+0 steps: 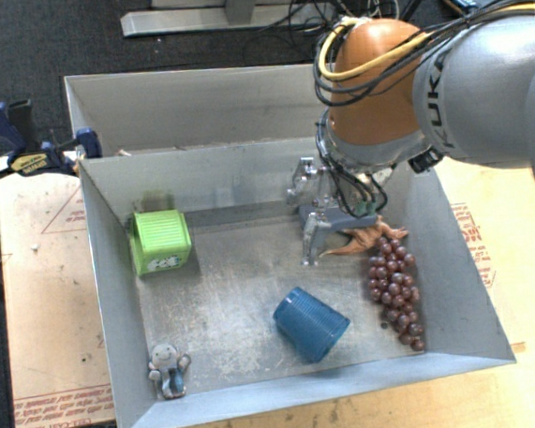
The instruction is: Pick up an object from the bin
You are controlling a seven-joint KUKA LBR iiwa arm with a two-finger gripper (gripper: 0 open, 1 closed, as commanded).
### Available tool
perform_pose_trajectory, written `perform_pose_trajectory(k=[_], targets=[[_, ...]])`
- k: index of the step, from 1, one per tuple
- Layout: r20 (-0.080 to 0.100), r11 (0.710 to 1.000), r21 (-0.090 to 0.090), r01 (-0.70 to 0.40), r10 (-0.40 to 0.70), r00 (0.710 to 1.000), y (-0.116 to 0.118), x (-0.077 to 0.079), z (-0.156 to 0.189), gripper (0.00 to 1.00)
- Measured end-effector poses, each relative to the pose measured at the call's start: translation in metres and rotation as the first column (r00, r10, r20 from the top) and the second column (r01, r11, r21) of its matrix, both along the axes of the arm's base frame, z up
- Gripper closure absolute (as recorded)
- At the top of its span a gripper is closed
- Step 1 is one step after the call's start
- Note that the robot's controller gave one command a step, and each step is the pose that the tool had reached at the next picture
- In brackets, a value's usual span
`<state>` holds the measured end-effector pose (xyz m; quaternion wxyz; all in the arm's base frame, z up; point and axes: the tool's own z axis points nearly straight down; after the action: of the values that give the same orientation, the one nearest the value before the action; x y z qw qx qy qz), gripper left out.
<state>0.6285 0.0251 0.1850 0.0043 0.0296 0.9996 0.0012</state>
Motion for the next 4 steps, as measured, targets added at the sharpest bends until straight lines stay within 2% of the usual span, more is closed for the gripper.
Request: perform_pose_trajectory(k=[1,2,3,4], targets=[[-0.009,0.997,-0.002,0.076,-0.076,0.997,-0.008,-0.002,-0.045,0.0],[-0.012,0.982,-0.001,0.187,-0.187,0.982,-0.023,-0.007,-0.043,0.0],[-0.001,0.96,0.002,0.28,-0.28,0.96,-0.071,-0.01,-0.063,0.0],[0.019,0.801,0.012,0.598,-0.598,0.801,-0.077,-0.012,-0.105,1.0]])
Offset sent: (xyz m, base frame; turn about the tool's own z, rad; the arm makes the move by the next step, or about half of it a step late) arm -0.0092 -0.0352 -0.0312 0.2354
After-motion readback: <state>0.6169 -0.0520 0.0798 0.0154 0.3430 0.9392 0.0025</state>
